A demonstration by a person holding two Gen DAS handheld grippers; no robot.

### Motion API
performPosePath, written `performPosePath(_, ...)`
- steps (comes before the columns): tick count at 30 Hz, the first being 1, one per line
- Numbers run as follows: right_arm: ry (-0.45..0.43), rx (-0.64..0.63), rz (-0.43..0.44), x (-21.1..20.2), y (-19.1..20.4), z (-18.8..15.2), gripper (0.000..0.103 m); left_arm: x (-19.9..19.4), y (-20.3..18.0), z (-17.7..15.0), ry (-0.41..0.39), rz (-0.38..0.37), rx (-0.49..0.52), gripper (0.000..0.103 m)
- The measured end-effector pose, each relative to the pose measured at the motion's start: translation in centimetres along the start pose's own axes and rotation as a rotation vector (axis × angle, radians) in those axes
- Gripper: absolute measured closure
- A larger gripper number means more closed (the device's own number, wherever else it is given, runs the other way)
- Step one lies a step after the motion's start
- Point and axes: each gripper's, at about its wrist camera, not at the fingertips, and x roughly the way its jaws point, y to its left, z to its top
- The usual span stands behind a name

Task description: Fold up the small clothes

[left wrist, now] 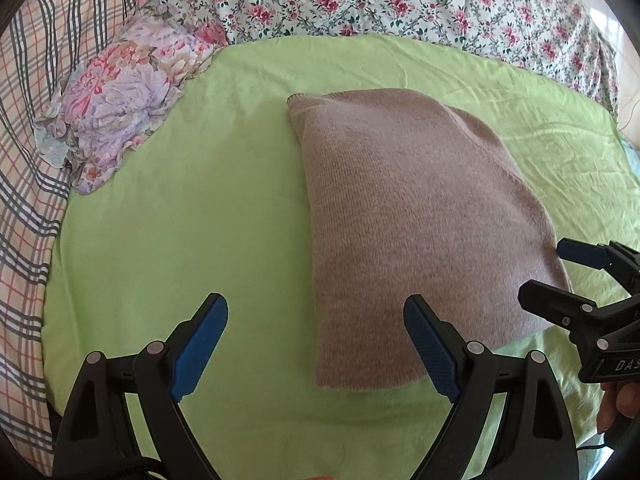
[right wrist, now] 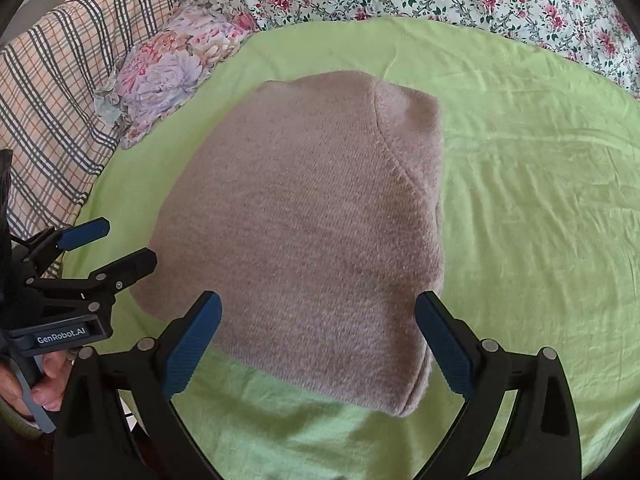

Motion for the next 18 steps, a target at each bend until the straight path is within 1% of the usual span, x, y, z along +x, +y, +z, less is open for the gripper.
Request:
performPosePath(4, -0.002, 0.010, 0.011, 0.3, -0.3, 0.5, 0.006, 0.1, 0.3, 0.7, -0.013, -0.019, -0.018, 0.013)
performPosePath(9, -0.011, 0.011, 0.016, 0.1, -0.4, 0.8, 0.006, -0.2, 0.2, 1.2, -0.028, -0.018, -0.016, 0.013)
performPosePath(18, -0.029, 0.012, 0.018, -0.7, -0.7, 1.2, 0.005, -0.7, -0.6, 0.9, -0.030, -0.013, -0.010, 0.012)
